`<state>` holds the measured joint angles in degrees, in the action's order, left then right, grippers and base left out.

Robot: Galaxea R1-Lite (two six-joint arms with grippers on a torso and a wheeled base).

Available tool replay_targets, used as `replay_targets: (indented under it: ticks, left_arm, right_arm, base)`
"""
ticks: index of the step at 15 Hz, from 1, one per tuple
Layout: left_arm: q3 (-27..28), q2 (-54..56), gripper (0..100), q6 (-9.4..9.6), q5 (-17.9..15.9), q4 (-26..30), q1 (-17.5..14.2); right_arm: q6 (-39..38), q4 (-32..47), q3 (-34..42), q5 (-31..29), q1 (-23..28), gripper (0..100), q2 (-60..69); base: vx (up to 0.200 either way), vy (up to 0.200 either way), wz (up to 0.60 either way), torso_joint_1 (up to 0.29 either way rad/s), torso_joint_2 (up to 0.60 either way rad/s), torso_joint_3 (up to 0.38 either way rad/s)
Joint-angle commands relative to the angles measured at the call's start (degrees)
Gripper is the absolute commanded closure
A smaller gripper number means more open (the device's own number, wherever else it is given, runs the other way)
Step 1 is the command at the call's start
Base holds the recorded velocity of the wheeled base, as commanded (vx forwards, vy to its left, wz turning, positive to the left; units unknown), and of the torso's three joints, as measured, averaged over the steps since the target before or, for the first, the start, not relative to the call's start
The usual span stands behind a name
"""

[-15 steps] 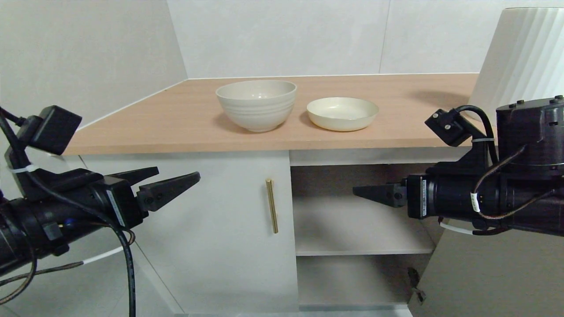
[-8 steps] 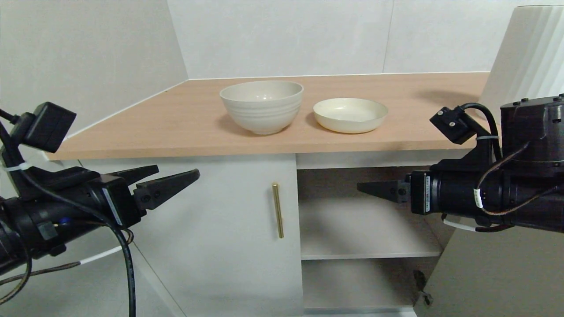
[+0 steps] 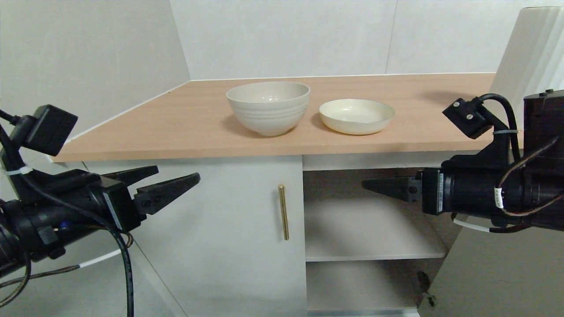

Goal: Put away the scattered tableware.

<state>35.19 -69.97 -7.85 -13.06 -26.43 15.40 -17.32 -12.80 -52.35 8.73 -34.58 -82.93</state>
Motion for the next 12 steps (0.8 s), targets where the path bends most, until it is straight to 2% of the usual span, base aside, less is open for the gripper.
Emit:
replay_targets:
  ticks: [1, 4, 6, 9, 12]
  left_arm:
    - [-0.4, 0.1, 0, 0.82, 0.0, 0.1, 0.0]
    - [-0.7, 1.8, 0, 1.17, 0.0, 0.3, 0.0]
    - [-0.7, 3.4, 0, 1.08, -0.4, 0.4, 0.5]
    - [-0.2, 6.4, 0, 1.08, -0.6, 2.4, 2.4]
    - [3.0, 11.1, 0, 1.08, -0.7, 12.1, 3.1]
  right_arm:
    - [0.0, 1.0, -0.4, 0.5, -0.1, 0, 1.9]
    - [0.2, 2.6, 0.1, 1.6, -0.1, 0, 4.0]
    - [1.0, 3.0, 1.3, 4.7, -0.1, 0, 6.2]
    - [1.7, 7.2, 0.8, 5.2, -1.7, 0, 8.7]
    - [2.9, 7.5, 0.8, 5.4, -2.1, 0, 8.9]
  base:
    - [0.0, 0.0, 0.0, 0.0, 0.0, 0.0]
    - [0.2, 0.0, 0.0, -0.001, 0.0, 0.004]
    - [0.0, 0.0, 0.0, 0.0, 0.0, 0.0]
    - [0.0, 0.0, 0.0, 0.0, 0.0, 0.0]
    - [0.0, 0.0, 0.0, 0.0, 0.0, 0.0]
